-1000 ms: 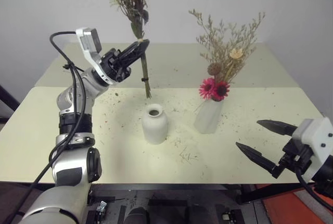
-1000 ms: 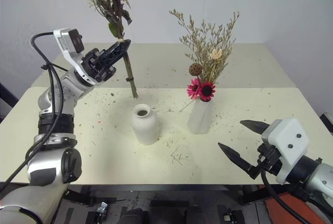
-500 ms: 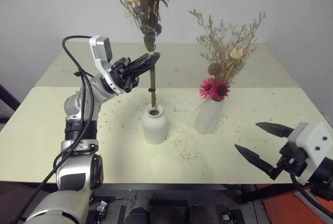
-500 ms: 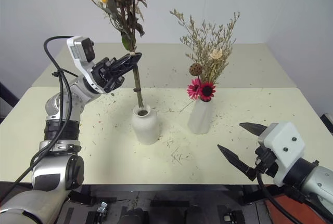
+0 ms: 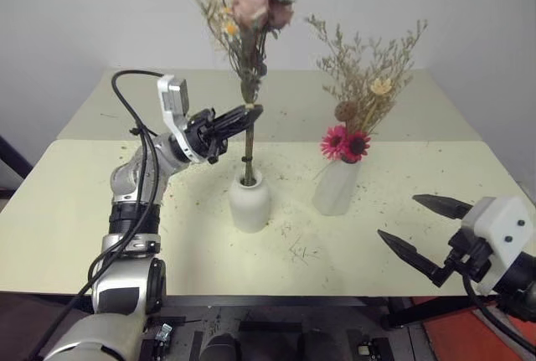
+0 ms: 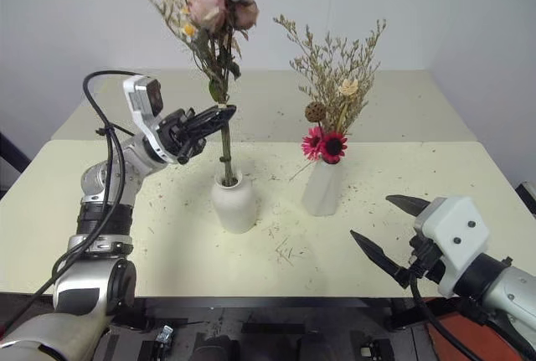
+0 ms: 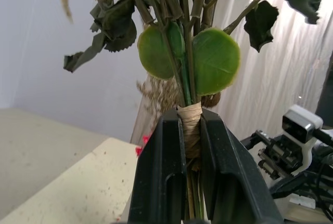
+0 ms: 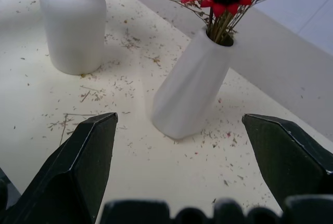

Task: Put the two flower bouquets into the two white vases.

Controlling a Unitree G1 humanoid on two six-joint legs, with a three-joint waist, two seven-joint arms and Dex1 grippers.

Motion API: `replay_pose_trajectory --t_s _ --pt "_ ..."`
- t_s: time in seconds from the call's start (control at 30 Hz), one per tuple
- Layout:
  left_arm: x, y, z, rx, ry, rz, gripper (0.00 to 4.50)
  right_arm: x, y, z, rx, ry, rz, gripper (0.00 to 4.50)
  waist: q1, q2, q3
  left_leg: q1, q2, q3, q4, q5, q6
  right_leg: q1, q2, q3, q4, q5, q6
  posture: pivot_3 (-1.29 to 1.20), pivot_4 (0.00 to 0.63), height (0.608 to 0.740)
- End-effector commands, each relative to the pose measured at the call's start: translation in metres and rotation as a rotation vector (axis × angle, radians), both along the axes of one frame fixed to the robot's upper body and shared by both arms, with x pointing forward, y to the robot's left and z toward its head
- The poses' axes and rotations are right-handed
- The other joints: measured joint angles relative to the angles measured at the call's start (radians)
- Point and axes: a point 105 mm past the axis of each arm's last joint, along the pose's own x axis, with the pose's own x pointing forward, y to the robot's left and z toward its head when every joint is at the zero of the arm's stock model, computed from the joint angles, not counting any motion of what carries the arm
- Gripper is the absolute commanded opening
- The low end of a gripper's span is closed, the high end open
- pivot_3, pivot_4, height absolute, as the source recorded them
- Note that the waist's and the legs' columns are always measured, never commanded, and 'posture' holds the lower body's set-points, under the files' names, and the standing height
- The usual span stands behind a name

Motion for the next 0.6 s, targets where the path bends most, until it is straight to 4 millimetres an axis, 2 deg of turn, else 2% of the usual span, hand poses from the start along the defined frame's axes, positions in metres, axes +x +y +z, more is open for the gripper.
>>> replay_pose_trajectory --t_s 0.03,0.3,0.6 --pt "0.0 -0.001 0.0 0.006 -0.038 0.004 0.13 -0.001 0.002 0.01 -0.006 -0.061 0.01 4.5 0.001 0.0 0.0 0.0 0.0 0.0 0.0 0.0 0.0 0.0 0.0 0.0 0.0 0.0 0.0 0.0 0.15 0.74" --pt "-0.001 -0.001 -0.004 0.009 -0.048 0.005 0.13 0.001 0.002 0.008 -0.011 -0.066 0.008 4.5 0.001 0.0 0.0 0.0 0.0 0.0 0.0 0.0 0.0 0.0 0.0 0.0 0.0 0.0 0.0 0.0 0.15 0.74" --pt "-0.011 -0.001 -0.021 0.057 -0.118 -0.016 0.13 0.003 0.001 0.01 -0.006 -0.107 -0.005 4.5 0.001 0.0 0.0 0.0 0.0 0.0 0.0 0.0 0.0 0.0 0.0 0.0 0.0 0.0 0.0 0.0 0.15 0.74"
